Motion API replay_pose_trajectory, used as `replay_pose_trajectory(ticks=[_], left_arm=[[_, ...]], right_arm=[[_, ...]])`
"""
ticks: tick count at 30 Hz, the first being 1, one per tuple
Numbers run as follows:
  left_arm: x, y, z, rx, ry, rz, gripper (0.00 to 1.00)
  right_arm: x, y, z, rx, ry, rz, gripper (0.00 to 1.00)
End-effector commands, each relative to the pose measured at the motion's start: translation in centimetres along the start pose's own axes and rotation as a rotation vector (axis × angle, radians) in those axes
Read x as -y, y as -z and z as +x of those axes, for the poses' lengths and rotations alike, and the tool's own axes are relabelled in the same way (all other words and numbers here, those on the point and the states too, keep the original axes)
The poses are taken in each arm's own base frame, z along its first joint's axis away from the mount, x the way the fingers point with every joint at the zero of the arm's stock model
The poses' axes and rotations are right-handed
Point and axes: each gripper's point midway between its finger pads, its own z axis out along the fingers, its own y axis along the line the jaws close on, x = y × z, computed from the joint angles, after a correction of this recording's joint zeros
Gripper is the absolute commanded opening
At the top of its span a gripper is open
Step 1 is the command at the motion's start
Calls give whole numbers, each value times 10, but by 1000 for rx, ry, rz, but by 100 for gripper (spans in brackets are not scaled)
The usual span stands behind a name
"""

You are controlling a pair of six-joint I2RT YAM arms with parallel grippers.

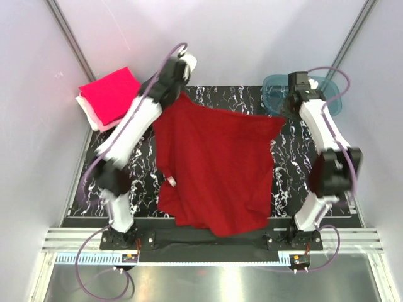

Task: Fold and stack the t-shirts
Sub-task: Flatten the tshirt out

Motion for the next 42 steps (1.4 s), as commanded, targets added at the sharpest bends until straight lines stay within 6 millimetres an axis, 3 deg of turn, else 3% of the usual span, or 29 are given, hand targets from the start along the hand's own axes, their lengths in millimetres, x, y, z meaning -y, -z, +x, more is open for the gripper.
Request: replay_pose_trajectory(ticks=[1, 2, 3, 5, 6, 7, 8, 10, 12, 13, 14, 16, 18, 19, 21, 22, 24, 25, 27, 31, 37, 42], left_arm=[[-4, -78, -6, -95, 130, -78, 28], [6, -88, -13, -93, 155, -48, 44], [14, -89, -17, -87, 173, -27, 53], [31, -82, -23, -56, 150, -3, 98], [36, -78, -22, -45, 145, 6, 99], [40, -72, -23, -31, 145, 21, 99], [43, -62, -21, -18, 150, 37, 99], [44, -51, -17, -18, 181, 57, 99], [40, -36, -7, -40, 219, 59, 99], [37, -32, -2, -50, 234, 50, 99], [38, -23, 9, -72, 255, 53, 99], [41, -14, 25, -99, 297, 59, 99], [50, -1, 53, -146, 350, 81, 99], [65, -1, 80, -204, 355, 113, 99], [75, 12, 95, -212, 441, 151, 99], [91, 19, 119, -253, 458, 202, 99], [109, 21, 134, -264, 536, 247, 99], [123, 24, 158, -309, 551, 279, 99], [139, 20, 167, -314, 613, 311, 99], [171, 4, 204, -412, 642, 343, 97], [187, -14, 248, -540, 692, 341, 95], [176, -29, 264, -595, 754, 331, 92]], right_arm=[[7, -17, -25, -33, -91, 99, 67], [6, -19, -28, -42, -90, 100, 84], [5, -13, -34, -41, -90, 101, 97], [7, -8, -38, -22, -87, 97, 100], [6, -2, -39, -9, -90, 81, 100], [3, 15, -45, 21, -106, 36, 100], [3, 12, -36, 15, -114, 21, 100], [-4, 33, -31, 16, -129, -70, 100], [-5, 34, -9, -22, -129, -113, 100], [-10, 49, -5, -24, -133, -177, 100], [-7, 43, 16, -63, -132, -184, 100], [-7, 55, 33, -82, -130, -241, 100], [-9, 51, 69, -165, -119, -297, 100], [-9, 54, 79, -180, -115, -322, 99], [-8, 46, 109, -253, -85, -328, 98], [-10, 42, 121, -288, -68, -335, 97], [-17, 39, 144, -346, -31, -346, 97], [-21, 34, 154, -377, -15, -342, 97], [-34, 31, 162, -401, 10, -371, 97], [-58, 6, 181, -491, 46, -388, 95], [-71, -32, 200, -568, 75, -352, 92], [-64, -73, 204, -592, 136, -238, 92]])
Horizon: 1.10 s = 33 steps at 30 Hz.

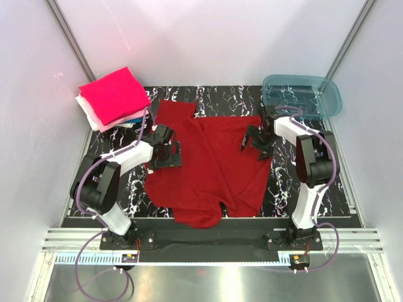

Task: Fold and stack the t-shirts
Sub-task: Flatten the tshirt out

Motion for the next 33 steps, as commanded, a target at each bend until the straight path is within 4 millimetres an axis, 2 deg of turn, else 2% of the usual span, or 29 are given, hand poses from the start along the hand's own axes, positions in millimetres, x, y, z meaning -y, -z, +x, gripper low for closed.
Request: replay_pose_trajectory(ticks=[1, 2, 3, 5, 6, 7, 9, 11, 12, 13, 17, 20, 21, 23, 24, 25, 26, 27, 28, 29, 30, 31, 32, 33], left_arm=[[3, -10, -17, 14, 64, 52, 91], [1, -13, -18, -3, 70, 68, 90], [0, -15, -18, -11, 72, 75, 88], [-7, -21, -21, -34, 83, 67, 88], [-10, -22, -23, -34, 86, 61, 88], [-17, -24, -31, -33, 102, 44, 88], [-26, -26, -40, -26, 111, 18, 88], [-34, -30, -58, -5, 126, -7, 88], [-35, -31, -64, -4, 127, -11, 88], [-37, -34, -79, 19, 125, -31, 88], [-32, -40, -109, 37, 95, -40, 87], [-24, -35, -117, 35, 86, -27, 84], [-24, -30, -119, 46, 82, -31, 84], [-24, -7, -126, 91, 77, -57, 85], [-23, 4, -129, 109, 74, -61, 86], [-22, 25, -132, 138, 71, -69, 86], [-21, 36, -132, 150, 76, -73, 87], [-20, 47, -132, 162, 77, -72, 88], [-16, 69, -132, 190, 78, -60, 88], [-14, 79, -130, 201, 87, -53, 88], [-15, 85, -122, 198, 88, -50, 89], [-12, 106, -117, 228, 86, -32, 89], [-10, 113, -111, 236, 93, -23, 89], [-11, 114, -96, 222, 83, -23, 89]], right_arm=[[1, -12, -30, 43, 53, 61, 92], [0, -11, -41, 49, 53, 77, 92], [10, -22, -44, 27, 42, 104, 92], [10, -21, -63, 39, 26, 111, 91], [20, -27, -69, 29, 3, 126, 91], [15, -23, -84, 56, -4, 112, 91], [21, -29, -92, 43, -23, 130, 91], [14, -24, -108, 63, -19, 123, 91], [18, -30, -110, 52, -19, 142, 91], [17, -29, -113, 52, -19, 145, 91], [13, -18, -127, 87, -9, 159, 92], [10, 6, -136, 146, 11, 169, 92], [5, 22, -141, 183, 20, 164, 93], [1, 42, -143, 214, 27, 158, 93], [-6, 64, -145, 252, 27, 138, 94], [-8, 74, -142, 261, 22, 133, 94], [-10, 84, -138, 265, 20, 130, 94], [-17, 108, -135, 304, 23, 108, 95], [-15, 112, -125, 291, 25, 114, 95], [-15, 119, -118, 294, 31, 111, 95], [-20, 140, -110, 326, 41, 91, 95], [-12, 132, -92, 291, 39, 107, 95], [-9, 133, -81, 282, 43, 109, 95], [-11, 147, -70, 311, 48, 88, 92]])
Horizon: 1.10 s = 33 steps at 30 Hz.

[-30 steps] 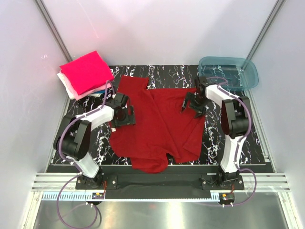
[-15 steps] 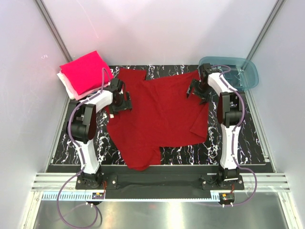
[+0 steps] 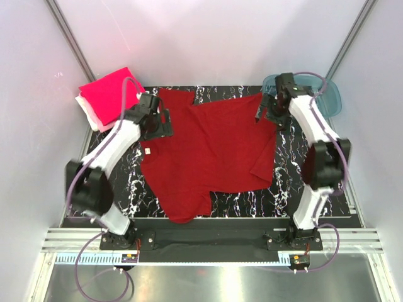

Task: Fold and stack the t-shirts
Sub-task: Flatten the tshirt out, then fold the tshirt

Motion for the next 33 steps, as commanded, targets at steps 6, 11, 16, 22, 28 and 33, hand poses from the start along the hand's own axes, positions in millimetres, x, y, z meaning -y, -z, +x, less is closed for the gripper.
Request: replay_pose_trajectory(ticks=[6, 11, 16, 22, 28, 33], left_arm=[[1, 76, 80, 43, -51, 65, 95], [-27, 104, 104, 104, -59, 6, 97], [-45, 126, 98, 250, -16, 27, 99], [-42, 128, 98, 274, -14, 61, 99], [-43, 124, 98, 270, -9, 43, 99], [-44, 123, 98, 273, -2, 39, 99]], right_arm=[[3, 30, 122, -66, 90, -20, 74], [-3, 9, 176, -150, 199, 31, 70], [1, -15, 187, -191, 231, 83, 70], [8, -32, 184, -210, 262, 158, 65], [15, -41, 186, -213, 274, 198, 63], [18, -42, 182, -205, 283, 224, 54]])
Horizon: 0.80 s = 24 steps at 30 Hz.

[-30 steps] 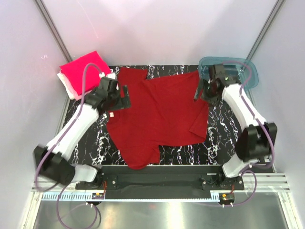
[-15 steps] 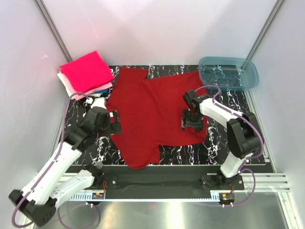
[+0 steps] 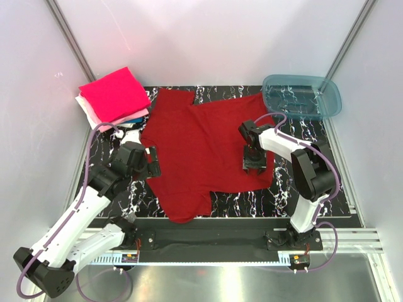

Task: Fold and stack the t-shirts
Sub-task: Fold the tshirt

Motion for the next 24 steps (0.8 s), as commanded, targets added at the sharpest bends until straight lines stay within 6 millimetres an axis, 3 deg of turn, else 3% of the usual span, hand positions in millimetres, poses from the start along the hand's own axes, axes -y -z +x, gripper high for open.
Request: replay_pose_trajectory(ticks=[1, 4, 11, 16, 24], left_arm=[[3, 0, -15, 64, 30, 1, 99], [2, 0, -14, 62, 29, -1, 99], [2, 0, -15, 64, 30, 1, 99], [2, 0, -15, 64, 32, 1, 99], [2, 0, -15, 64, 29, 1, 99]], right_arm=[[0, 6, -18, 59, 1, 19, 47], [-2, 5, -19, 57, 4, 13, 35], [0, 2, -16, 50, 10, 19, 20], [0, 0, -14, 49, 10, 18, 4], [24, 24, -19, 153, -59, 52, 0]])
